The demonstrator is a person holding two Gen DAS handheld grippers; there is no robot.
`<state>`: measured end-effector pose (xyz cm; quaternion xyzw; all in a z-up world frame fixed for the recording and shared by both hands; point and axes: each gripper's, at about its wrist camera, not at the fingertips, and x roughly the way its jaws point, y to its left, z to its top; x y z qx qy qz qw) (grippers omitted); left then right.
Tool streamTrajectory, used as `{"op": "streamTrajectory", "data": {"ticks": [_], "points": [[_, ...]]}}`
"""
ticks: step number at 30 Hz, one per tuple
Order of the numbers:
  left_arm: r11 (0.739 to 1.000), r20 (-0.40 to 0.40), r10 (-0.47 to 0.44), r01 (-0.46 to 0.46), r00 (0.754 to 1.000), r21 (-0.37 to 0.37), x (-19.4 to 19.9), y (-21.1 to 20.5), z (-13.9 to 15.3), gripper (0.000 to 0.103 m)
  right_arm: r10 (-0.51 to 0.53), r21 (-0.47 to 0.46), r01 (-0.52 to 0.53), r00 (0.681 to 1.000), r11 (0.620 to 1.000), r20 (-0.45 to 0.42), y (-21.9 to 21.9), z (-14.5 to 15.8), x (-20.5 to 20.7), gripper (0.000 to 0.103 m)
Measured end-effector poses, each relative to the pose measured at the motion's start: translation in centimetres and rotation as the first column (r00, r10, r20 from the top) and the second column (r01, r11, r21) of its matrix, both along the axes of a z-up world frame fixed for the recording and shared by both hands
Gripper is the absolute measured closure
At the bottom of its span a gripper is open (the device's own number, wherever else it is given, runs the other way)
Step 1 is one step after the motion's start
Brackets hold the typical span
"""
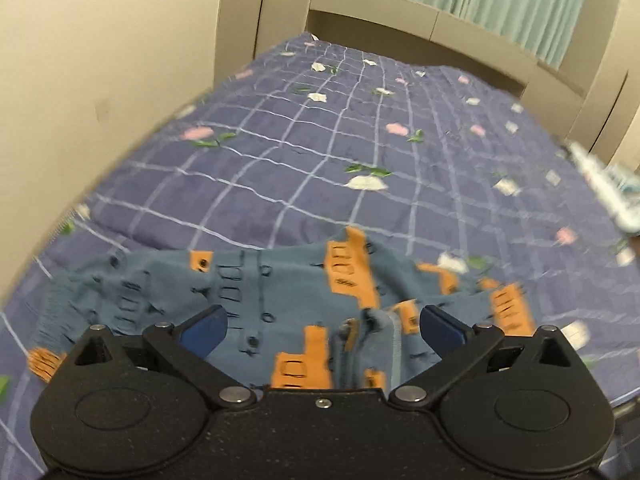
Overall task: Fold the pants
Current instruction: 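Open both grippers and release the pants onto the bed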
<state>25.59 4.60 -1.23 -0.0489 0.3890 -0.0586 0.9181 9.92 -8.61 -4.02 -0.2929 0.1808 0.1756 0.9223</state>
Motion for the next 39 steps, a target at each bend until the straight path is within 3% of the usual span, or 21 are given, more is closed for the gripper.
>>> {"op": "streamTrajectory", "data": {"ticks": [4,8,12,18,20,24,27,30,33,39], "points": [[0.996,-0.005,0.023,-0.022,1.0,0.086,0.1,-1.8,-2.0,0.001,-0.135,0.053,0.135,0.991,0.989,-0.006,-4.9,-0.1,1.0,0.0],[0.987,0.003,0.07,-0.07,0.998,0.145,0.9,-2.8,-3.7,0.001,-0.241,0.025,0.241,0.971,0.97,0.005,-7.9,-0.8,4.8,0.0],[0.989,-0.025,0.093,-0.09,0.995,0.117,1.6,-2.2,-5.1,0.0,-0.263,0.06,0.263,0.965,0.963,-0.002,-9.8,-0.7,10.0,0.0],[0.992,0.016,0.101,-0.101,0.995,0.069,1.4,-1.2,-6.0,0.0,-0.344,-0.019,0.344,0.939,0.939,-0.01,-10.5,-3.2,17.2,0.0],[0.992,0.029,0.095,-0.097,0.995,0.075,1.2,-1.4,-6.1,0.0,-0.351,0.003,0.351,0.936,0.936,-0.039,-11.0,-4.1,18.4,0.0],[0.99,0.02,0.1,-0.101,0.995,0.096,1.0,-1.9,-5.5,0.001,-0.353,0.013,0.353,0.936,0.936,0.001,-11.3,-3.5,16.8,0.0],[0.985,-0.003,0.123,-0.122,0.992,0.126,0.0,-1.9,-4.6,0.001,-0.316,0.062,0.316,0.949,0.947,-0.008,-11.2,-1.9,12.8,0.0],[0.973,0.013,0.096,-0.097,0.995,0.209,-1.7,-2.2,-4.1,0.001,-0.281,0.067,0.283,0.959,0.957,-0.027,-10.6,-1.0,8.8,0.0],[0.958,0.035,0.07,-0.077,0.997,0.276,-3.0,-2.5,-4.4,0.001,-0.277,0.023,0.28,0.958,0.96,-0.075,-10.1,-2.1,7.1,0.0],[0.955,0.041,0.083,-0.092,0.996,0.282,-4.2,-2.6,-3.0,0.001,-0.315,0.045,0.321,0.944,0.946,-0.1,-10.0,-1.6,4.4,0.0]]}}
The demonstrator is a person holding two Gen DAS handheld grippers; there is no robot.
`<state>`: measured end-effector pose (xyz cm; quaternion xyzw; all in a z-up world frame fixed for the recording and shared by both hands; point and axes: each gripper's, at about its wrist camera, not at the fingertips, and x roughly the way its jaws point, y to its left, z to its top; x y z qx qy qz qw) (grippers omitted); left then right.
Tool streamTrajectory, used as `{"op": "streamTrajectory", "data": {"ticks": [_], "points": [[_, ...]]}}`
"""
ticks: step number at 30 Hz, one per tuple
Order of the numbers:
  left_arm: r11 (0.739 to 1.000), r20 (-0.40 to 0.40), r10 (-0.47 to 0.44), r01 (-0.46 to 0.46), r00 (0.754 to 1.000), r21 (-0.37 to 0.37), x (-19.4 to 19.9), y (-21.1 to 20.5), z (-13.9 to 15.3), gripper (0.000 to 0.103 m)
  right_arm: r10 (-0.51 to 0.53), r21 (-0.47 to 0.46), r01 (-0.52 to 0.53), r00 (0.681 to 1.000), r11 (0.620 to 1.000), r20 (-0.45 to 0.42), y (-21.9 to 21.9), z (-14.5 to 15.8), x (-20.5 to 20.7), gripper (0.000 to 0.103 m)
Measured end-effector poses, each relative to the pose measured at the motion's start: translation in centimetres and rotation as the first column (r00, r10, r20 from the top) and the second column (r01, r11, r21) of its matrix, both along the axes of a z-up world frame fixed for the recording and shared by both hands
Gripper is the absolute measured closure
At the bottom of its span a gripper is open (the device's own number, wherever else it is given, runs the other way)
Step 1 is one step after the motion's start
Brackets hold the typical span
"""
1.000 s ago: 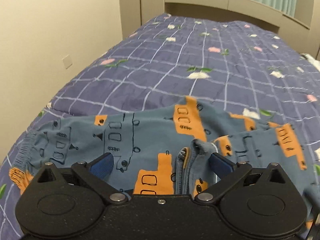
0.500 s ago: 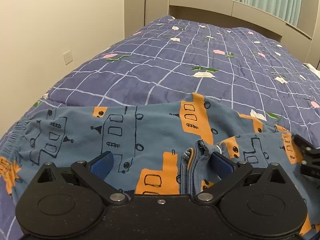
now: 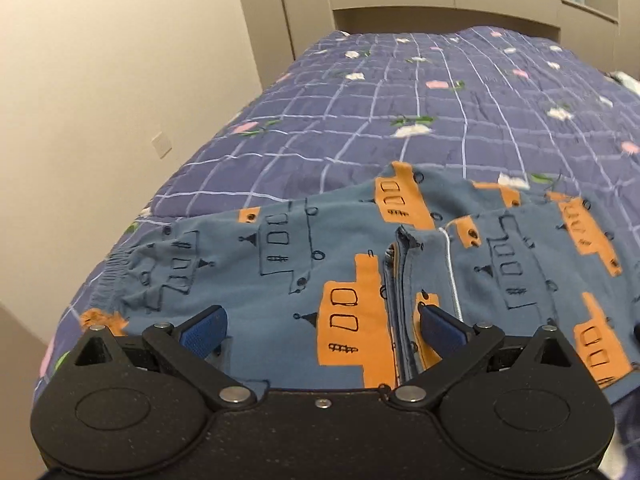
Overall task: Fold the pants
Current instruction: 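Open both grippers and release the pants onto the bed, then grasp the pants cuff with the left gripper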
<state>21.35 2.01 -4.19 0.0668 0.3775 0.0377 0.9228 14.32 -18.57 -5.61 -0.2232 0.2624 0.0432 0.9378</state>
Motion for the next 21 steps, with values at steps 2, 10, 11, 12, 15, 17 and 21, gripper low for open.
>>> {"op": "streamTrajectory", "data": {"ticks": [2,10,11,12,15,17,21], "points": [[1.0,0.026,0.007,-0.006,1.0,-0.03,-1.2,0.5,1.2,0.001,0.014,0.002,-0.014,1.0,1.0,-0.019,0.2,-0.3,-0.8,0.0],[0.977,0.108,0.171,-0.154,0.979,-0.147,-9.3,5.9,6.3,0.001,0.029,0.084,-0.031,0.999,0.996,0.015,1.0,0.7,-3.6,0.0],[0.971,0.118,0.194,-0.174,0.974,-0.162,-10.2,6.8,6.7,0.001,0.045,0.089,-0.046,0.999,0.995,0.021,1.4,0.8,-3.8,0.0],[0.965,0.12,0.217,-0.195,0.969,-0.173,-11.0,7.6,6.9,0.001,0.062,0.09,-0.065,0.998,0.994,0.027,1.9,0.9,-4.1,0.0],[0.96,0.105,0.248,-0.229,0.963,-0.161,-12.1,9.4,7.0,0.001,0.112,0.1,-0.114,0.993,0.988,0.034,3.3,1.2,-4.4,0.0],[0.964,0.107,0.244,-0.228,0.964,-0.139,-12.3,10.1,6.4,0.001,0.145,0.119,-0.147,0.989,0.982,0.027,4.3,1.4,-4.2,0.0],[0.959,0.14,0.244,-0.217,0.96,-0.182,-11.8,11.1,4.0,0.001,0.197,0.153,-0.199,0.98,0.968,0.026,6.2,1.9,-2.8,0.0]]}}
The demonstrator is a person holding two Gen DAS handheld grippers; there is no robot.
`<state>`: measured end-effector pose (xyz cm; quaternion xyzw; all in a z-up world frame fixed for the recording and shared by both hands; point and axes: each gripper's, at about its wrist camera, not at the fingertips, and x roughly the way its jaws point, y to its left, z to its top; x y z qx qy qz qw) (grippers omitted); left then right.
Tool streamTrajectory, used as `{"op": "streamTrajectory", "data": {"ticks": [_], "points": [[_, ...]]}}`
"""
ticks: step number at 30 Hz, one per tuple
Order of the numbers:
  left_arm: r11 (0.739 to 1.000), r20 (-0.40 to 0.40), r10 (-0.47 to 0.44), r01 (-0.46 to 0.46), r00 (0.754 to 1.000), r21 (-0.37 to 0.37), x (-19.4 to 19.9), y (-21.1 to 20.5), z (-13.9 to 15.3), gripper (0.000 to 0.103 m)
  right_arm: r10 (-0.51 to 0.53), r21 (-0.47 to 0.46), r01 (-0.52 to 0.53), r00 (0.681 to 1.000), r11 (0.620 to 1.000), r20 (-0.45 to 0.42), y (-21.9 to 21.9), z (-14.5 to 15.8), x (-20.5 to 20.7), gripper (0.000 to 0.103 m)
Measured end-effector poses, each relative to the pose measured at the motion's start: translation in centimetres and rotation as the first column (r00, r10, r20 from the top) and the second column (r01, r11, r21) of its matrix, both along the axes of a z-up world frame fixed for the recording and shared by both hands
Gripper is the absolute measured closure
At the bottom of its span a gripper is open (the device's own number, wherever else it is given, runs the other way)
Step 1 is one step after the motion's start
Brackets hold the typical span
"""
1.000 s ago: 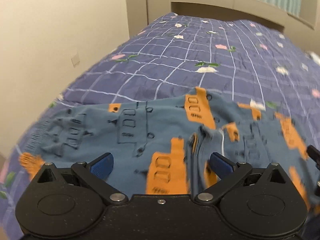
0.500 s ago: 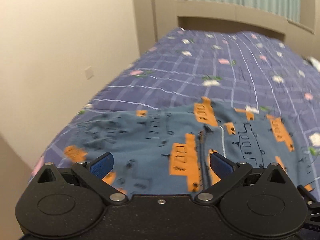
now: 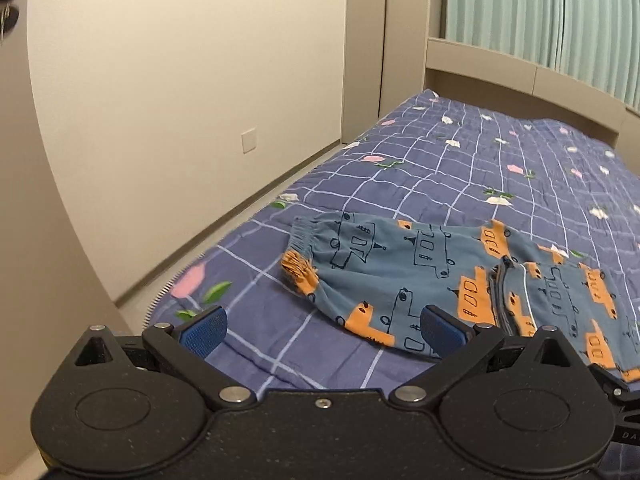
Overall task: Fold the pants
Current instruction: 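Grasp the pants cuff with the left gripper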
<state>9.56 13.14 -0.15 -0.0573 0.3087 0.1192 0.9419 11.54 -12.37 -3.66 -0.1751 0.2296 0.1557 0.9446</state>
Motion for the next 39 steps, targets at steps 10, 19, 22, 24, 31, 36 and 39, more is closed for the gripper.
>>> {"op": "streamTrajectory", "data": {"ticks": [10,19,22,24,31,36,39], "points": [[0.976,0.145,0.021,0.011,0.989,-0.216,5.6,4.6,-2.9,0.001,-0.027,0.036,0.029,0.998,0.999,-0.048,3.0,-1.1,7.4,0.0],[0.915,0.121,0.075,-0.02,0.99,-0.403,9.1,8.8,-7.3,0.001,-0.066,0.132,0.078,0.994,0.988,-0.091,2.4,-3.2,8.1,0.0],[0.918,0.14,0.077,-0.015,0.987,-0.396,8.9,8.6,-7.7,0.001,-0.067,0.132,0.079,0.994,0.988,-0.09,2.4,-3.2,8.0,0.0],[0.925,0.135,0.072,-0.016,0.988,-0.38,8.9,8.4,-7.8,0.001,-0.068,0.132,0.08,0.994,0.988,-0.088,2.4,-3.3,8.0,0.0],[0.922,0.128,0.08,-0.025,0.989,-0.387,9.0,8.3,-7.7,0.001,-0.077,0.113,0.084,0.995,0.99,-0.067,2.8,-3.2,7.7,0.0],[0.867,0.222,0.075,0.046,0.972,-0.496,8.2,8.7,-8.2,0.001,-0.083,0.095,0.087,0.996,0.992,-0.046,3.1,-3.2,7.5,0.0],[0.837,0.229,0.097,0.044,0.969,-0.545,8.4,9.1,-8.9,0.005,-0.082,0.094,0.086,0.996,0.992,-0.043,3.1,-3.2,7.5,0.0]]}}
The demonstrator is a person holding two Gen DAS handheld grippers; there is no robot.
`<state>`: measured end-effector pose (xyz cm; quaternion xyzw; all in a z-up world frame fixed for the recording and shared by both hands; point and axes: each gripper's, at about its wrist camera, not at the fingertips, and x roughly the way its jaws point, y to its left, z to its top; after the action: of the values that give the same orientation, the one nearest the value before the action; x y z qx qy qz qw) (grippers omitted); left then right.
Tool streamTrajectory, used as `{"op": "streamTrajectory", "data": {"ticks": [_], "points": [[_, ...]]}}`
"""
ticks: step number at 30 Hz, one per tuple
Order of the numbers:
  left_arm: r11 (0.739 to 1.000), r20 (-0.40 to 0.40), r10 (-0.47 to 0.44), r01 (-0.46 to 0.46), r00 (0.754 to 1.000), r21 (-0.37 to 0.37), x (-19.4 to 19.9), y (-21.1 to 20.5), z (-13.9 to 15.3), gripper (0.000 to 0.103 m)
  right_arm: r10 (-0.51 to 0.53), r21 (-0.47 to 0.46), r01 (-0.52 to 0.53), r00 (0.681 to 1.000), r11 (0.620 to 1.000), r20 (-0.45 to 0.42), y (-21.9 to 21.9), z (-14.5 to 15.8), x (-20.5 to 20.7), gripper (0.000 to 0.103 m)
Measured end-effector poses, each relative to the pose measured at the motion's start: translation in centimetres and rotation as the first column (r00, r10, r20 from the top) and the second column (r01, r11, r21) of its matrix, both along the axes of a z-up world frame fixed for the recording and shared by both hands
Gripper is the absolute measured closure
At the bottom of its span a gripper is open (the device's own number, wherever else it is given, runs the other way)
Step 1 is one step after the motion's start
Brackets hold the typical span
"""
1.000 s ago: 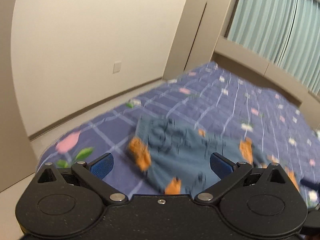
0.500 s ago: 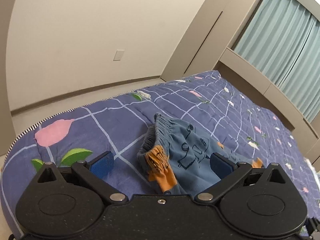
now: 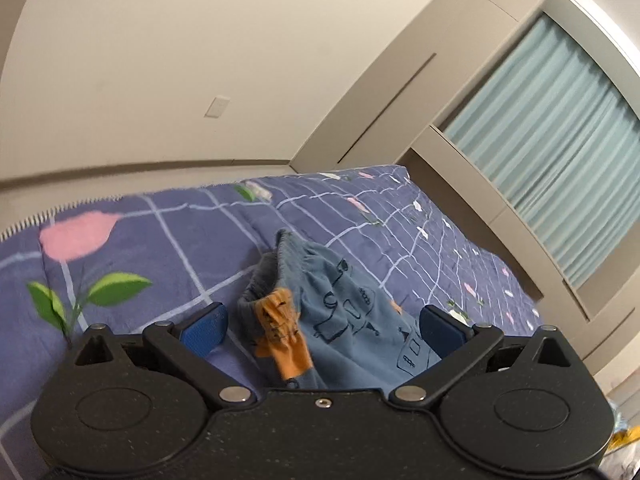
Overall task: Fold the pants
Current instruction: 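Grasp the pants cuff with the left gripper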
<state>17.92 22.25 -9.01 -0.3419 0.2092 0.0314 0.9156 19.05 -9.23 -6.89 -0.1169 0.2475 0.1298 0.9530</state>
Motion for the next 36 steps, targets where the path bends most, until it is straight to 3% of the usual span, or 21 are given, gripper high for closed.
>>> {"op": "streamTrajectory", "data": {"ticks": [5,13,16,18,21,24,30,36], "points": [[0.999,-0.011,0.038,-0.038,0.999,-0.015,0.1,0.3,-0.2,0.018,0.0,0.0,0.0,1.0,1.0,0.0,0.0,0.0,0.0,0.0],[0.999,-0.028,0.046,-0.046,0.999,0.002,0.2,-0.7,0.3,0.023,0.0,-0.004,0.0,1.0,1.0,0.003,0.0,0.0,-0.1,0.0],[0.997,-0.05,0.072,-0.072,0.996,-0.008,0.5,-0.6,0.2,0.034,-0.001,-0.008,0.001,1.0,1.0,0.006,0.1,0.0,-0.1,0.0],[0.995,-0.069,0.095,-0.094,0.993,0.01,0.4,-0.6,0.1,0.051,-0.003,-0.019,0.004,1.0,1.0,0.014,0.3,0.0,-0.2,0.0],[0.992,-0.101,0.122,-0.118,0.987,0.04,0.7,-0.6,0.1,0.069,-0.006,-0.035,0.007,1.0,0.999,0.026,0.5,-0.1,-0.4,0.0],[0.991,-0.11,0.134,-0.131,0.985,0.037,0.8,-0.3,0.3,0.078,-0.007,-0.044,0.008,0.999,0.999,0.034,0.7,-0.1,-0.4,0.0],[0.991,-0.078,0.127,-0.123,0.989,0.058,0.8,-0.8,1.2,0.079,-0.006,-0.047,0.008,0.999,0.999,0.04,0.7,-0.1,-0.5,0.0],[0.993,-0.12,0.116,-0.116,0.986,0.009,1.1,-0.5,0.1,0.059,-0.004,-0.036,0.006,0.999,0.999,0.035,0.5,-0.1,-0.5,0.0]]}}
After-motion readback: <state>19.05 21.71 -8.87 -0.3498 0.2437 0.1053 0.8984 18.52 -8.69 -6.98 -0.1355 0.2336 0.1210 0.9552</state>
